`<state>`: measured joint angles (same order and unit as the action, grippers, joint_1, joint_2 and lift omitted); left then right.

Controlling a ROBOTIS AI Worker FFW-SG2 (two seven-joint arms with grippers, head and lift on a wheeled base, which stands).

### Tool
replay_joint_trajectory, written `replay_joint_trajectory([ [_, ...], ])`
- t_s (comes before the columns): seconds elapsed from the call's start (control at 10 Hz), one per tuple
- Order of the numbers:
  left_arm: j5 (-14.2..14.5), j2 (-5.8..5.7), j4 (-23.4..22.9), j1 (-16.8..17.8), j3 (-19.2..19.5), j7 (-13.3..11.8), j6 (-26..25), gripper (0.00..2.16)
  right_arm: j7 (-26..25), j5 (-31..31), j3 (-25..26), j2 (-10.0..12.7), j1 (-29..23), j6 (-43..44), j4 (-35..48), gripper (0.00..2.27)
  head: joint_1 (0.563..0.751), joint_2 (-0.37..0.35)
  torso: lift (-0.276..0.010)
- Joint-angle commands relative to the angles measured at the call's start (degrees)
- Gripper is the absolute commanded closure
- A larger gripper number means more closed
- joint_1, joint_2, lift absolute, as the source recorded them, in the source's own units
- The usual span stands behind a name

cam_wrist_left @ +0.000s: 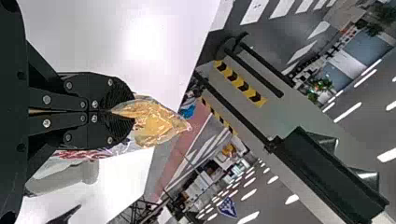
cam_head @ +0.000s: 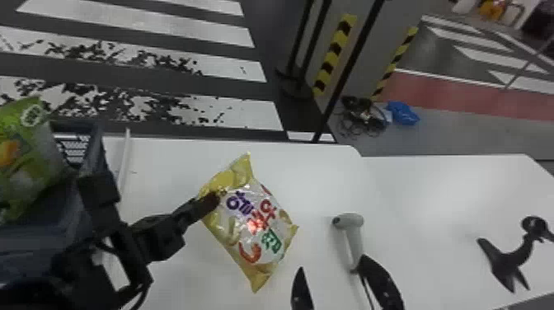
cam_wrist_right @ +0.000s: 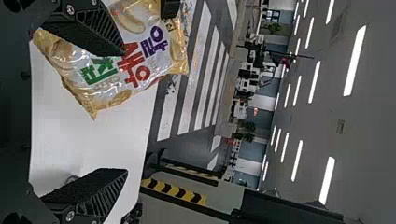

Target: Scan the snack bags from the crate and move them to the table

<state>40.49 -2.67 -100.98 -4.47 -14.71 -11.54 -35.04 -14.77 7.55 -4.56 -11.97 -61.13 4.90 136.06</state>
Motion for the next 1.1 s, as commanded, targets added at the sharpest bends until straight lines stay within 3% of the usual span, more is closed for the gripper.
replay_joint_trajectory([
  [0.0, -1.73, 2.31, 5.27, 1.92, -1.99, -0.59, 0.8, 1.89, 0.0, -0.08, -0.19, -0.16, 0.13, 0.41, 0.0, 0.11, 0.695, -0.35, -0.095],
  [0.3, -3.32, 2.81, 9.57, 2.54, -5.68, -0.67, 3.08, 1.89, 0.0, -0.08, -1.16, -0.42, 0.75, 0.23, -0.09, 0.11, 0.695, -0.35, -0.095],
  [0.6, -3.67, 2.81, 11.86, 2.54, -5.85, -1.29, 3.78, 1.86, 0.0, -0.08, -1.42, -0.51, 0.92, 0.41, -0.09, 0.11, 0.695, -0.35, -0.095],
  [0.7, -3.67, 2.81, 11.86, 2.54, -5.85, -1.2, 3.78, 1.56, 0.09, 0.0, -1.42, -0.42, 0.83, 0.41, -0.09, 0.11, 0.695, -0.35, -0.095],
  [0.8, -4.19, 2.81, 11.86, 2.98, -5.59, -1.2, 3.43, 0.18, 0.0, 0.0, -1.51, -0.42, 0.83, 0.41, -0.09, 0.11, 0.695, -0.35, -0.095],
  [0.9, -7.62, 2.81, 11.33, 3.15, -5.94, 0.12, 3.26, 0.0, 0.09, 0.0, -1.6, -0.42, 0.83, 0.41, 0.0, 0.11, 0.695, -0.35, -0.095],
  [1.0, -11.58, 2.81, 10.54, 3.15, -7.08, 2.05, 3.43, 0.01, 0.0, 0.0, -1.68, -0.42, 0.75, 0.41, 0.0, 0.11, 0.695, -0.35, -0.095],
])
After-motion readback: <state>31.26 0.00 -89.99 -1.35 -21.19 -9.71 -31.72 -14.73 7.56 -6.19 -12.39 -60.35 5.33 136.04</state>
